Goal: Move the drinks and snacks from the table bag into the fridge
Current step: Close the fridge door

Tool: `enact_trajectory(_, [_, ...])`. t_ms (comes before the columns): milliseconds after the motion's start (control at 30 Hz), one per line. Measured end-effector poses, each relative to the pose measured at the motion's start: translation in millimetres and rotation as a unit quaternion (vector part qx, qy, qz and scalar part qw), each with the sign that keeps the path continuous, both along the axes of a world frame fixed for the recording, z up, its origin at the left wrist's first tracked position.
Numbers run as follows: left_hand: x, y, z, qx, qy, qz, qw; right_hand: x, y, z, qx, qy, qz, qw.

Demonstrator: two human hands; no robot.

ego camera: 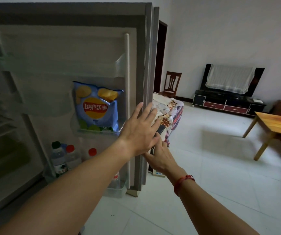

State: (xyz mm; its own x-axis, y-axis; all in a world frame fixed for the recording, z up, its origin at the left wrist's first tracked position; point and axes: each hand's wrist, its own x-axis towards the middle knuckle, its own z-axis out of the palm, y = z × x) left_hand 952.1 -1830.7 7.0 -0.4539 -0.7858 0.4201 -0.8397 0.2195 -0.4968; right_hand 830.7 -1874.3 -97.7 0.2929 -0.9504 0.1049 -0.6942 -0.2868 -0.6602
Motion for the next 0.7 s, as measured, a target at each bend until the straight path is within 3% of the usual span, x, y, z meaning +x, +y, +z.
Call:
enact_trajectory(367, [10, -43, -12, 0.028, -0.050, 0.065, 0.996, 26, -41, -22, 0.017, -0.081, 0.022, 0.996])
enact_trajectory(700, [16, -32, -17, 0.009, -0.034, 0.044, 0.998, 40, -35, -19, 0.030, -0.133, 0.040, 0.990])
